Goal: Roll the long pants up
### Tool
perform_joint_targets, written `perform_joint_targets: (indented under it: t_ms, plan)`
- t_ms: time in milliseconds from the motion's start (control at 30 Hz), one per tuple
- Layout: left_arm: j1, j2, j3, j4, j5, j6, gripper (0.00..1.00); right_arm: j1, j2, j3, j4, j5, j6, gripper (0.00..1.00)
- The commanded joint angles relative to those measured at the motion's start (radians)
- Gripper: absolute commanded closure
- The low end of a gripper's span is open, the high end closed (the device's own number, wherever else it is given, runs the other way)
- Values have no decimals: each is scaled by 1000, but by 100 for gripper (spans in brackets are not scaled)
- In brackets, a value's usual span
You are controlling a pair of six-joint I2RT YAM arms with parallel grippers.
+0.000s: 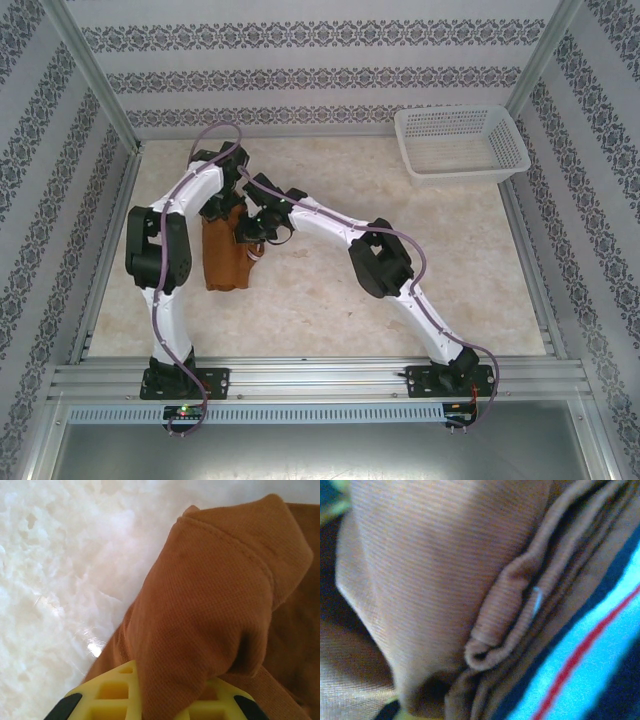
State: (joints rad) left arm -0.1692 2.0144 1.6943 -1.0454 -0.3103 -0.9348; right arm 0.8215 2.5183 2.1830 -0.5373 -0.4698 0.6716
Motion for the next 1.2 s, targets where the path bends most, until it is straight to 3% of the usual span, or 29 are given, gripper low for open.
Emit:
perform_joint_targets:
  t_ms: [0,33,100,133,400,600,833,1167]
  plan:
    - [-37,-109,19,66,88,-14,91,40,77,-59,77,24,0,100]
    - [-38,-114,33,68,93,4,69,36,71,-74,100,7,9,100]
    - [-38,-115,77,49,89,29,5,26,51,-110,169,-36,40,100]
    - [-36,-114,100,39,83,40,0,20,42,-132,215,-61,66,100]
    - [-6,-173,241,-35,-26,92,0,-76,-9,-391,832,-244,456,100]
    - [40,-264,188,-27,-50,108,0,-148,-6,-444,1155,-268,683,100]
    - [70,-320,89,0,-43,98,0,-234,-77,-429,1309,-271,792,100]
    - [79,-325,62,5,-29,103,0,-386,-126,-197,1287,-300,845,100]
